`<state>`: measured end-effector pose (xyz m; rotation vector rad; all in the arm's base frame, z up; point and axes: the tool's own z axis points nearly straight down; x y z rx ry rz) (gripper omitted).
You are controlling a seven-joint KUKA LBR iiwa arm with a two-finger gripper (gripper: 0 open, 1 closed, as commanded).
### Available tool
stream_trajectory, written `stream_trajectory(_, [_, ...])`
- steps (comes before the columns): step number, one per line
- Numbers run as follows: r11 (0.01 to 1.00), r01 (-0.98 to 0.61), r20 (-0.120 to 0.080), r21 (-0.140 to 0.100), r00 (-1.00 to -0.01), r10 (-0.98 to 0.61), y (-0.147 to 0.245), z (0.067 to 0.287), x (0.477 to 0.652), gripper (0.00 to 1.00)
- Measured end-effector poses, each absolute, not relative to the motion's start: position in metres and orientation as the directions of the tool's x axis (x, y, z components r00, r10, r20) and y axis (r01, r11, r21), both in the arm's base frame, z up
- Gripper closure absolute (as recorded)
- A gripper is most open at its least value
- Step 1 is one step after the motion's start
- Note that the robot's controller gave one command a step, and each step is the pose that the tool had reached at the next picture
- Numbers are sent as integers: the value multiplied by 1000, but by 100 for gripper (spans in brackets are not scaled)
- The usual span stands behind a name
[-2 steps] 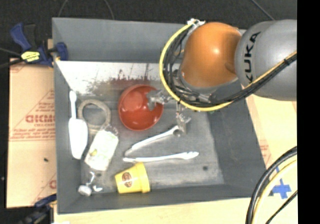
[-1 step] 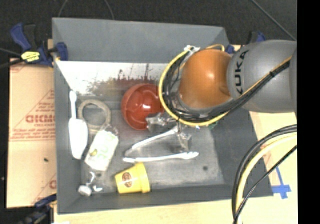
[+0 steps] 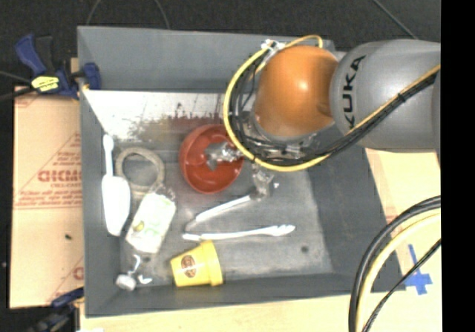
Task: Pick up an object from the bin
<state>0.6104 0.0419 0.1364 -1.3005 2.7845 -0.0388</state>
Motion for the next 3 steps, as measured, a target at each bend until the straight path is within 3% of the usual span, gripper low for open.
stream_trajectory(1, [685, -728, -29, -23, -685, -728, 15, 108, 607, 0])
stream_trajectory(2, [666, -744, -58, -53, -664, -745, 30, 187, 610, 0])
stream_trajectory(3, [553, -832, -30, -37, -552, -833, 22, 95, 608, 0])
